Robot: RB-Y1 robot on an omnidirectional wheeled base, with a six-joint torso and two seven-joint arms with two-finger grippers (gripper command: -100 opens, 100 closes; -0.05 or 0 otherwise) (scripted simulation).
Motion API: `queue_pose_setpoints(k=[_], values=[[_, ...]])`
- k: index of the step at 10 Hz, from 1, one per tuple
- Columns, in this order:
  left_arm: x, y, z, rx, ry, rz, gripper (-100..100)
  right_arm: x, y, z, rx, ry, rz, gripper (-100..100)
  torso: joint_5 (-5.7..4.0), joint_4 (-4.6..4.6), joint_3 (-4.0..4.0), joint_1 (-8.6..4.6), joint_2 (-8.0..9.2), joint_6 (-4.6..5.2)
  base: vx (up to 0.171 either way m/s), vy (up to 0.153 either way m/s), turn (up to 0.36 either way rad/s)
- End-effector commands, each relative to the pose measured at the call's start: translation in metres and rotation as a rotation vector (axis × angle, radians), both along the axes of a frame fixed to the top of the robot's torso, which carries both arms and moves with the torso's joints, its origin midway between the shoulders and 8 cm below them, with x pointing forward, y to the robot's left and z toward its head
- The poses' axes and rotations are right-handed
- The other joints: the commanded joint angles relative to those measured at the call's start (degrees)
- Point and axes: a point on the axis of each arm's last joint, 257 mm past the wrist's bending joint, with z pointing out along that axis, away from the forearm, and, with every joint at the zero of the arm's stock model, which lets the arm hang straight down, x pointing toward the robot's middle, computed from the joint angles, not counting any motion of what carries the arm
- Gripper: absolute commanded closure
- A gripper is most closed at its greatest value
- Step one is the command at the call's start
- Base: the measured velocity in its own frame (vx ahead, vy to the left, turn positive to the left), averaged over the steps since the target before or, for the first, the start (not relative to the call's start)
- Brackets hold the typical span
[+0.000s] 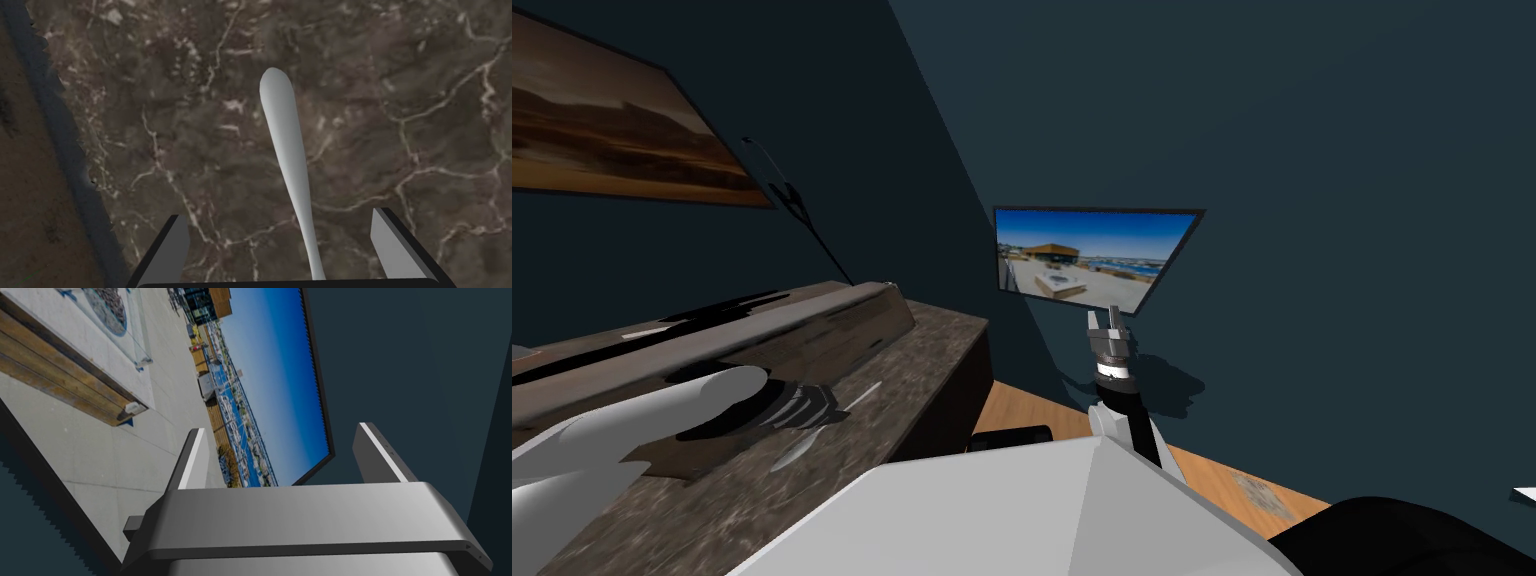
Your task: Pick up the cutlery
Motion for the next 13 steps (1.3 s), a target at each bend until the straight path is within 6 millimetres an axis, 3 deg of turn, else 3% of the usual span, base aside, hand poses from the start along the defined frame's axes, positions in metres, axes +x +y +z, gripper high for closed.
queue_pose_setpoints(k=[1, 3, 4, 6, 7, 9, 13], values=[[-0.001, 0.017, 0.005, 0.013, -0.009, 0.007, -100, 0.0, 0.0, 0.0, 0.0, 0.0, 0.0, 0, 0.0, 0.0, 0.0, 0.0, 0.0, 0.0, 0.09, -0.052, 0.1], [-0.006, 0.019, 0.0, 0.015, 0.004, -0.017, -100, 0.0, 0.0, 0.0, 0.0, 0.0, 0.0, 0, -0.01, -0.02, -0.06, -0.05, -0.1, -0.01, 0.062, -0.048, 0.034], [-0.005, 0.033, 0.007, 0.026, -0.013, -0.002, -100, 0.0, 0.0, 0.0, 0.0, 0.0, 0.0, 0, 0.0, 0.0, 0.01, 0.01, 0.02, 0.0, 0.065, -0.055, 0.095], [-0.013, 0.036, -0.001, 0.025, 0.007, -0.029, -100, 0.0, 0.0, 0.0, 0.0, 0.0, 0.0, 0, -0.01, -0.01, -0.03, -0.05, -0.05, 0.0, 0.054, -0.048, 0.034], [-0.016, 0.049, 0.002, 0.027, 0.0, -0.011, -100, 0.0, 0.0, 0.0, 0.0, 0.0, 0.0, 0, 0.01, 0.01, 0.02, 0.02, 0.05, 0.0, 0.064, -0.054, 0.091], [-0.02, 0.05, -0.002, 0.03, 0.009, -0.043, -100, 0.0, 0.0, 0.0, 0.0, 0.0, 0.0, 0, 0.0, -0.01, -0.03, -0.03, -0.05, -0.01, 0.061, -0.044, 0.041], [-0.031, 0.073, -0.001, 0.03, 0.001, -0.044, -100, 0.0, 0.0, 0.0, 0.0, 0.0, 0.0, 0, 0.01, 0.0, 0.01, 0.03, 0.03, 0.01, 0.065, -0.054, 0.062]])
